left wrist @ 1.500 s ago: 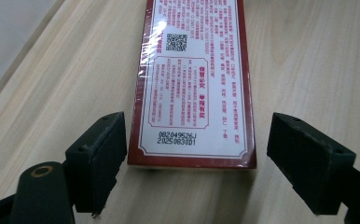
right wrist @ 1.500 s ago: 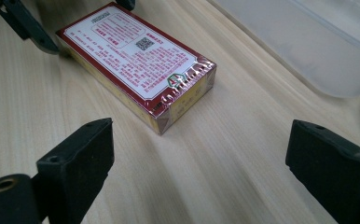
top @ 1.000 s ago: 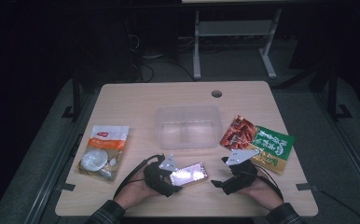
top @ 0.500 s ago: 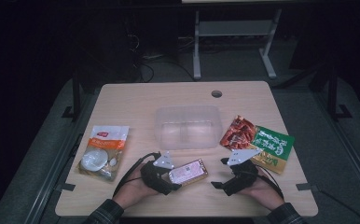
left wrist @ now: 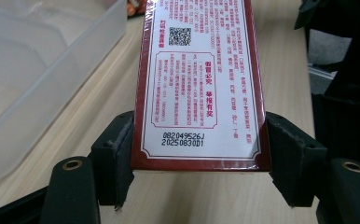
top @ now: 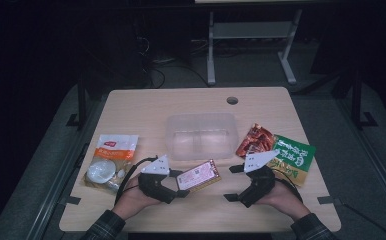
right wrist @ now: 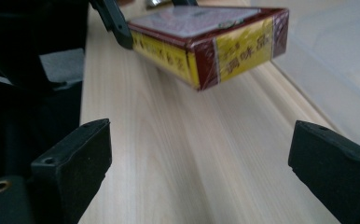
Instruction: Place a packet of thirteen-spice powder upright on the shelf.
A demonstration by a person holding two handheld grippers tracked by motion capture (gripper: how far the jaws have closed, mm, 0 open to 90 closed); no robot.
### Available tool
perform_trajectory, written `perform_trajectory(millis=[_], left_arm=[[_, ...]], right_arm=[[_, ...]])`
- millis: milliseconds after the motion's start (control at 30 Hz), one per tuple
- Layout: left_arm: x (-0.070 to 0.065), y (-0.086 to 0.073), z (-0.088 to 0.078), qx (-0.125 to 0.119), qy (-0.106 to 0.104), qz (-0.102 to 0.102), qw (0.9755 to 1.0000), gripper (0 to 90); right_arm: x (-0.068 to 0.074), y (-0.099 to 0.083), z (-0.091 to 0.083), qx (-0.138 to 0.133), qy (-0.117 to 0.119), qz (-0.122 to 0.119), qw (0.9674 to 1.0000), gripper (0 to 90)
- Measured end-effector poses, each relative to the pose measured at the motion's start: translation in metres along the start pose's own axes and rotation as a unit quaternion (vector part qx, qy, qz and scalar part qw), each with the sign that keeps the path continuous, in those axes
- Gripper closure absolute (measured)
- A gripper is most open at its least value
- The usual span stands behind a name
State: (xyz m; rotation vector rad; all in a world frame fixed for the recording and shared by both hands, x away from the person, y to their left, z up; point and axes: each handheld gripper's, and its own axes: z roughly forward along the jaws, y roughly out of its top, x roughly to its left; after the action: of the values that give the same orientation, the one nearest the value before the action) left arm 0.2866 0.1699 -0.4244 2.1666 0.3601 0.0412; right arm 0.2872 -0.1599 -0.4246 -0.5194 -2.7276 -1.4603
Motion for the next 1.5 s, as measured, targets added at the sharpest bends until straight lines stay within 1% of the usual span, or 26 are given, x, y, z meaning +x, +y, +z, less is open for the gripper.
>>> perform_trajectory(millis=[33,67,100,133,200,233,300,333,400,467,567,733,800,833,867,900,933,967,1000,1067,1133,1200,1267,1400,1467,1500], left_arm=[[0.000,0.000,0.000,0.000,0.000,0.000,1.0000,31.9],[-0.001,0.001,-0.002,-0.011,-0.004,0.004,0.9999,31.8],[-0.001,0.001,-0.002,-0.011,-0.004,0.004,0.9999,31.8],[-0.001,0.001,-0.003,-0.017,-0.005,0.007,0.9998,31.9],[-0.001,0.002,-0.004,-0.027,-0.008,0.011,0.9995,31.9],[-0.001,0.003,-0.006,-0.035,-0.009,0.013,0.9993,31.8],[0.000,0.003,-0.007,-0.041,-0.010,0.016,0.9990,31.8],[-0.001,0.004,-0.009,-0.048,-0.013,0.014,0.9987,31.8],[-0.001,0.004,-0.010,-0.051,-0.013,0.015,0.9985,31.8],[-0.001,0.004,-0.011,-0.056,-0.015,0.019,0.9982,31.9],[-0.001,0.005,-0.012,-0.063,-0.018,0.023,0.9976,31.9],[-0.002,0.005,-0.012,-0.064,-0.023,0.027,0.9973,31.8],[-0.002,0.006,-0.012,-0.067,-0.023,0.026,0.9972,31.8],[-0.002,0.006,-0.012,-0.067,-0.023,0.026,0.9972,31.8],[-0.002,0.006,-0.011,-0.065,-0.026,0.027,0.9972,31.8],[-0.001,0.005,-0.011,-0.064,-0.030,0.023,0.9972,31.8],[-0.001,0.005,-0.010,-0.064,-0.034,0.018,0.9972,31.7],[0.000,0.005,-0.008,-0.063,-0.034,0.021,0.9972,31.7],[0.000,0.005,-0.006,-0.057,-0.037,0.016,0.9975,31.7],[0.000,0.006,-0.001,-0.050,-0.037,0.021,0.9978,31.6],[-0.001,0.007,0.004,-0.040,-0.039,0.023,0.9982,31.6],[-0.001,0.007,0.010,-0.032,-0.044,0.022,0.9983,31.7],[-0.001,0.007,0.013,-0.029,-0.045,0.021,0.9983,31.7],[-0.002,0.008,0.020,-0.019,-0.053,0.018,0.9983,31.7],[-0.002,0.008,0.021,-0.016,-0.055,0.021,0.9981,31.7],[-0.002,0.008,0.022,-0.015,-0.057,0.024,0.9980,31.7]], right_arm=[[-0.001,0.002,0.000,-0.003,0.003,-0.002,1.0000,5.5],[-0.002,0.005,-0.001,-0.008,0.005,-0.006,0.9999,5.6],[-0.002,0.005,-0.001,-0.008,0.005,-0.006,0.9999,5.6],[-0.004,0.011,-0.004,-0.018,0.011,-0.010,0.9997,5.7],[-0.005,0.015,-0.005,-0.024,0.016,-0.011,0.9995,5.7],[-0.008,0.021,-0.007,-0.029,0.018,-0.022,0.9992,5.7],[-0.009,0.024,-0.007,-0.035,0.023,-0.023,0.9989,6.2],[-0.011,0.030,-0.007,-0.038,0.031,-0.025,0.9985,6.6],[-0.012,0.031,-0.006,-0.040,0.034,-0.028,0.9982,7.2],[-0.015,0.039,0.000,-0.043,0.049,-0.036,0.9972,8.3],[-0.016,0.045,0.006,-0.042,0.060,-0.042,0.9964,8.6],[-0.017,0.050,0.010,-0.050,0.071,-0.047,0.9951,14.4],[-0.019,0.050,0.011,-0.054,0.081,-0.046,0.9942,21.0],[-0.019,0.050,0.011,-0.054,0.081,-0.046,0.9942,21.0],[-0.020,0.050,0.012,-0.056,0.088,-0.046,0.9935,23.6],[-0.019,0.050,0.011,-0.057,0.090,-0.046,0.9932,23.8],[-0.018,0.051,0.010,-0.059,0.089,-0.051,0.9930,24.1],[-0.018,0.051,0.010,-0.060,0.088,-0.051,0.9930,24.0],[-0.018,0.052,0.009,-0.059,0.088,-0.051,0.9931,24.0],[-0.018,0.052,0.009,-0.063,0.087,-0.053,0.9928,24.1],[-0.018,0.053,0.007,-0.070,0.090,-0.047,0.9924,24.5],[-0.017,0.055,0.006,-0.081,0.089,-0.049,0.9916,25.2],[-0.016,0.056,0.006,-0.083,0.089,-0.046,0.9915,25.6],[-0.011,0.066,0.008,-0.090,0.094,-0.055,0.9900,27.0],[-0.010,0.067,0.009,-0.091,0.095,-0.057,0.9897,27.3],[-0.008,0.072,0.012,-0.092,0.097,-0.067,0.9887,27.7]])
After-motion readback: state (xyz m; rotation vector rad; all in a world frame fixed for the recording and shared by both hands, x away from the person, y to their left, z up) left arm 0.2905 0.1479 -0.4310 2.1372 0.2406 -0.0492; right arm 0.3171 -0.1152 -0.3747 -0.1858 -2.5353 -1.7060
